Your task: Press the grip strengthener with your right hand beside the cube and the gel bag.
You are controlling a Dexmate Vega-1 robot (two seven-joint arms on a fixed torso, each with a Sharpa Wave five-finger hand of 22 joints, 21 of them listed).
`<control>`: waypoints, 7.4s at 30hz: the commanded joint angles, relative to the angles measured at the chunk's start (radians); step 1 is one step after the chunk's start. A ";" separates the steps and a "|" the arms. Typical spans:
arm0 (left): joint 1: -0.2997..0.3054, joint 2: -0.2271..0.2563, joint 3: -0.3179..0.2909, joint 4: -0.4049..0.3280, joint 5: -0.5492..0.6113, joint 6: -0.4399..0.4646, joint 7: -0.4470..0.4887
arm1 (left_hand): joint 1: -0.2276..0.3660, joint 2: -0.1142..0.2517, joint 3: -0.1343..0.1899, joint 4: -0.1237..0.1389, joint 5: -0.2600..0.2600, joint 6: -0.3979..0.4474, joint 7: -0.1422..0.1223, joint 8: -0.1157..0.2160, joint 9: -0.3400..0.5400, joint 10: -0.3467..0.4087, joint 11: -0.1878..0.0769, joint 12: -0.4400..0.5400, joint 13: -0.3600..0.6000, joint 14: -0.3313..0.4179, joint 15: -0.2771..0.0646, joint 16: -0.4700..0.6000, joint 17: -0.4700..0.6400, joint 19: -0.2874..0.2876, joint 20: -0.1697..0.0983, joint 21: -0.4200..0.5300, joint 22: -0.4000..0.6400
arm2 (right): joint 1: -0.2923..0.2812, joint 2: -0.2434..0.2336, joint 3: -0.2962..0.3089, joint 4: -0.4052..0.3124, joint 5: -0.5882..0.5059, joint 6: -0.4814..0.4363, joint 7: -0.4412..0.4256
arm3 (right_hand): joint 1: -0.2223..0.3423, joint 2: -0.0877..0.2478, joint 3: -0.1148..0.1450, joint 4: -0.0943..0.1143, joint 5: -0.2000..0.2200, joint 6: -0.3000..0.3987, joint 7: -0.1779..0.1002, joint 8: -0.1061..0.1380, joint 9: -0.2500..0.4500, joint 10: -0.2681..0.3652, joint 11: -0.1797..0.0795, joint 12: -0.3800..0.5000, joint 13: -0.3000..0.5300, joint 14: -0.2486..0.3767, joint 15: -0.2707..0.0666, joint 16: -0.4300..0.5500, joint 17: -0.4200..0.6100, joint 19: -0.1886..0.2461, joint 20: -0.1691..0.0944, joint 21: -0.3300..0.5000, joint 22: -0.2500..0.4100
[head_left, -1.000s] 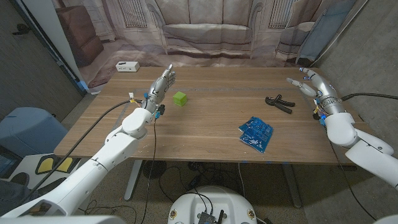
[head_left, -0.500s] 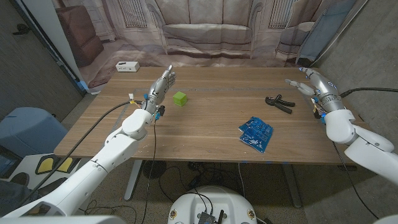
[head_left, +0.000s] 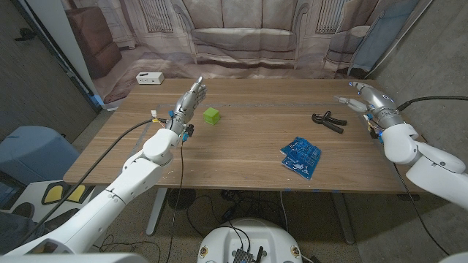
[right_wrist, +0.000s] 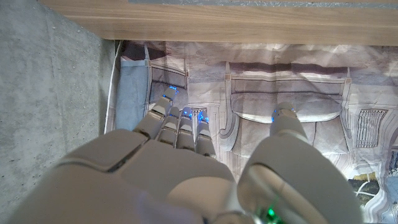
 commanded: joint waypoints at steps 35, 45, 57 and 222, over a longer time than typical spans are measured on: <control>0.019 -0.016 -0.001 0.014 0.000 -0.021 0.011 | 0.012 0.007 -0.001 -0.005 -0.005 0.016 -0.004 -0.001 0.005 0.015 -0.003 -0.004 0.002 0.020 -0.006 0.000 0.002 0.010 0.014 -0.003 0.004 | 0.316 -0.174 -0.307 -0.014 -0.012 -0.256 0.302 | 0.037 -0.016 0.006 0.009 0.004 -0.039 -0.029 0.001 0.009 0.026 -0.007 0.004 0.003 0.043 -0.011 0.006 0.003 0.001 0.011 0.001 0.002; 0.020 -0.014 -0.003 0.007 0.001 -0.016 0.014 | 0.014 0.010 0.000 -0.006 -0.005 0.018 -0.003 -0.001 0.005 0.016 -0.003 -0.004 0.002 0.021 -0.006 -0.001 0.002 0.010 0.014 -0.004 0.004 | 0.390 -0.170 -0.383 -0.002 -0.057 -0.313 0.363 | 0.041 -0.028 0.003 0.006 0.001 -0.052 -0.011 -0.002 0.009 0.006 -0.007 -0.004 0.003 0.025 -0.006 -0.003 0.002 -0.010 0.015 -0.003 0.002; 0.028 -0.006 -0.007 -0.010 0.000 -0.003 0.019 | 0.015 0.013 0.001 -0.007 -0.006 0.019 -0.003 -0.002 0.005 0.017 -0.004 -0.005 0.002 0.022 -0.006 -0.001 0.002 0.010 0.015 -0.004 0.005 | 0.444 -0.138 -0.438 0.038 -0.082 -0.311 0.393 | 0.056 -0.043 0.003 0.000 -0.002 -0.080 0.004 -0.008 0.009 -0.017 -0.010 -0.010 0.004 0.008 0.001 -0.010 0.001 -0.017 0.018 -0.004 0.002; 0.040 -0.019 0.007 -0.025 -0.007 0.030 0.038 | 0.022 0.034 0.000 -0.021 -0.011 0.043 -0.002 -0.004 0.005 0.037 -0.004 -0.010 0.003 0.039 -0.007 -0.005 0.002 0.011 0.022 -0.009 0.005 | 0.724 0.084 -0.737 0.531 -0.231 -0.198 0.679 | 0.517 -0.014 0.118 -0.016 0.001 0.169 -0.020 0.064 0.015 0.234 -0.066 0.061 0.004 0.300 -0.099 0.095 0.006 0.379 -0.054 0.075 0.001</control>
